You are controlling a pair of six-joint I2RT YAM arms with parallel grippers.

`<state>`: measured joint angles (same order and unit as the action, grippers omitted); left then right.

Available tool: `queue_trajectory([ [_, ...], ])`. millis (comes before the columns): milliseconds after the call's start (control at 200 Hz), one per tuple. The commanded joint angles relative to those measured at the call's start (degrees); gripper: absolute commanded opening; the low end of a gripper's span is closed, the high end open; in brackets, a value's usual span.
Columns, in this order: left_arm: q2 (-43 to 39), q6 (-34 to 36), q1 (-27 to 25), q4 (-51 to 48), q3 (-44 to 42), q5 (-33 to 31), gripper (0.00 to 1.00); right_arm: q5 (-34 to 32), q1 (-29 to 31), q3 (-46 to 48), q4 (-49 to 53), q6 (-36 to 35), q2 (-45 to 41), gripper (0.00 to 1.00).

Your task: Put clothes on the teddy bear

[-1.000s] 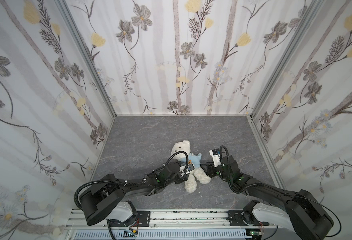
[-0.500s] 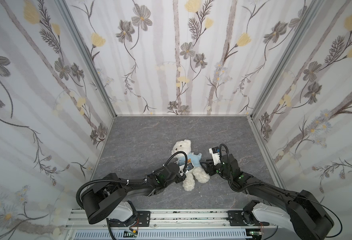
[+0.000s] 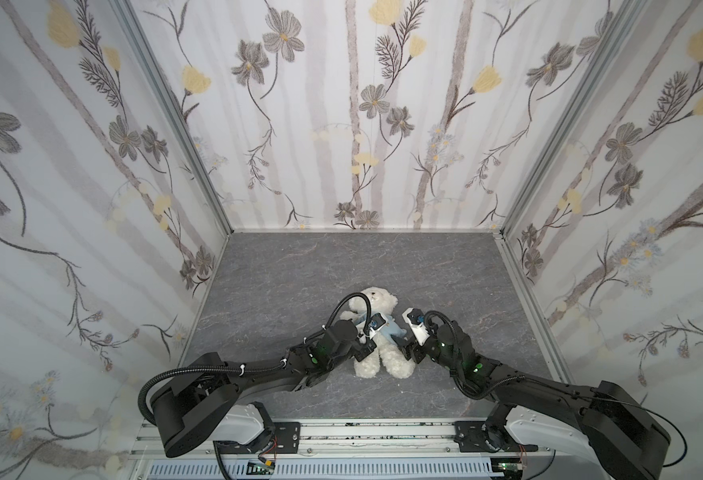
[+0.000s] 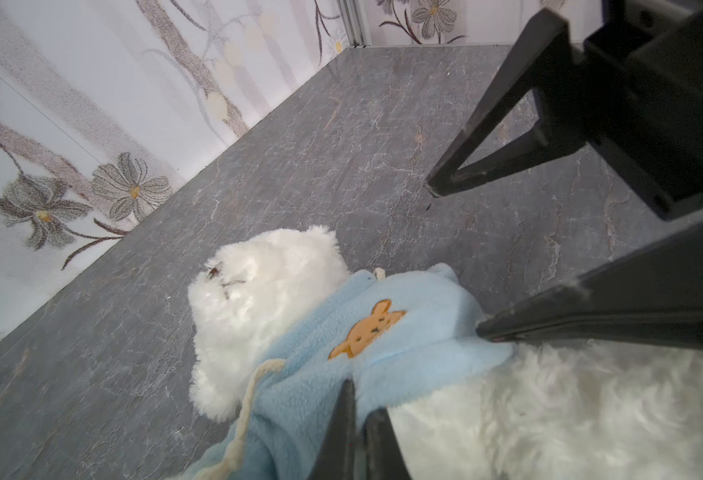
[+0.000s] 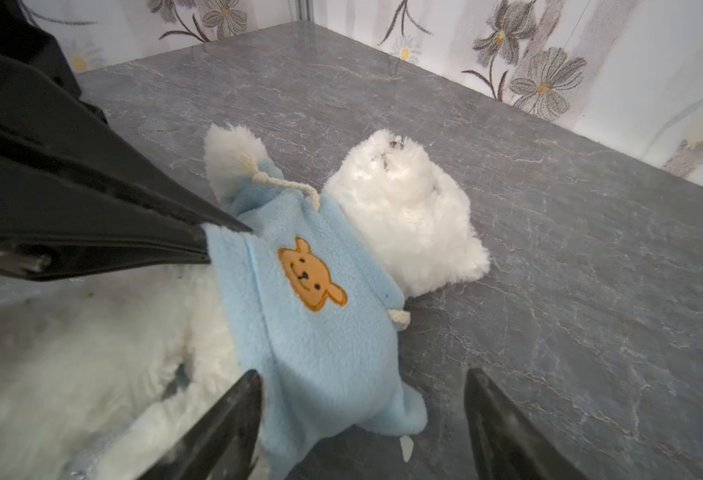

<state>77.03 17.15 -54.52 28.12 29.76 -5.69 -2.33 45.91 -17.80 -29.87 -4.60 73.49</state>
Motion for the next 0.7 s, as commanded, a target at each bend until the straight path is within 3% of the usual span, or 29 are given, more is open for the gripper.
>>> queue_trajectory([
  [0, 0.0, -2.33, 0.19, -0.66, 1.61, 1.44, 0.0, -1.63, 1.51, -1.62, -5.54, -7.17, 2.17, 0.77],
  [320, 0.94, -4.52, 0.22, -3.08, 3.82, 0.85, 0.0, -2.73, 5.7, 1.58, -13.56, -1.54, 3.29, 0.8],
  [525, 0.27, -7.26, 0.15, -3.18, 3.91, 5.15, 0.0, -13.2, 6.38, 1.0, -21.03, 2.5, 11.98, 0.79],
  [694, -1.12, -7.8, 0.29, -4.75, 2.29, 6.46, 0.0, -20.2, 6.38, 4.64, -27.45, 7.21, 12.87, 0.67],
])
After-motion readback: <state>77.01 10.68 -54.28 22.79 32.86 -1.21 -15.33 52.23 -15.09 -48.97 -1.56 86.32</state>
